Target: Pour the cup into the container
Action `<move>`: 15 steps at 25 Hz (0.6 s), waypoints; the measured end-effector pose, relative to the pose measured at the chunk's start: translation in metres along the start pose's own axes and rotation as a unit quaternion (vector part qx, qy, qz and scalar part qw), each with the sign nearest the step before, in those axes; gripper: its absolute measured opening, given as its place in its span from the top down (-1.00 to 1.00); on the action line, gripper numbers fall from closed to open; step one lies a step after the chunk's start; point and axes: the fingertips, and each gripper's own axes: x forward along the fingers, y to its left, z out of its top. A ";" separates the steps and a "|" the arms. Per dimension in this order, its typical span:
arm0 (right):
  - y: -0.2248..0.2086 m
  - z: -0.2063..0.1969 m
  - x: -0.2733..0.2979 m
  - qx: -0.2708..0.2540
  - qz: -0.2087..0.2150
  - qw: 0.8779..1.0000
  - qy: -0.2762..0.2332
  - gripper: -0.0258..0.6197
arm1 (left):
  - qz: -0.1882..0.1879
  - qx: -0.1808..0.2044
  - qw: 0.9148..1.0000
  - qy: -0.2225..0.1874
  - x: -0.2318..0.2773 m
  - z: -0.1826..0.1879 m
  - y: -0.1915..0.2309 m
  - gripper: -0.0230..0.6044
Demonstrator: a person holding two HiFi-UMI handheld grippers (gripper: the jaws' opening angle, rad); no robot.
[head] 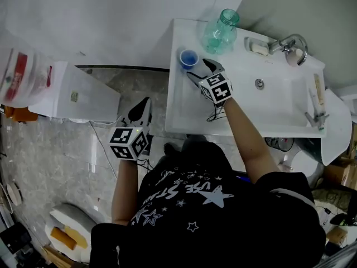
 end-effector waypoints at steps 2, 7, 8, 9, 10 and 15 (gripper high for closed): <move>0.000 0.001 -0.017 0.013 -0.021 1.000 -0.004 -0.12 | -0.014 0.003 1.000 -0.002 -0.005 0.000 -0.002 0.90; 0.010 0.002 -0.066 0.049 -0.064 0.997 -0.021 0.18 | -0.049 0.007 0.999 0.002 -0.013 -0.009 -0.008 0.90; 0.011 0.002 -0.075 0.051 -0.072 0.996 -0.027 0.24 | -0.054 0.008 0.999 0.003 -0.013 -0.011 -0.009 0.90; 0.012 0.003 -0.083 0.051 -0.078 0.995 -0.031 0.28 | -0.057 0.008 0.998 0.003 -0.013 -0.011 -0.010 0.90; 0.014 0.003 -0.090 0.049 -0.083 0.995 -0.033 0.32 | -0.060 0.006 0.998 0.002 -0.013 -0.011 -0.011 0.90; 0.020 0.004 -0.118 0.043 -0.094 0.993 -0.051 0.73 | -0.070 0.000 0.998 -0.003 -0.015 -0.012 -0.030 0.90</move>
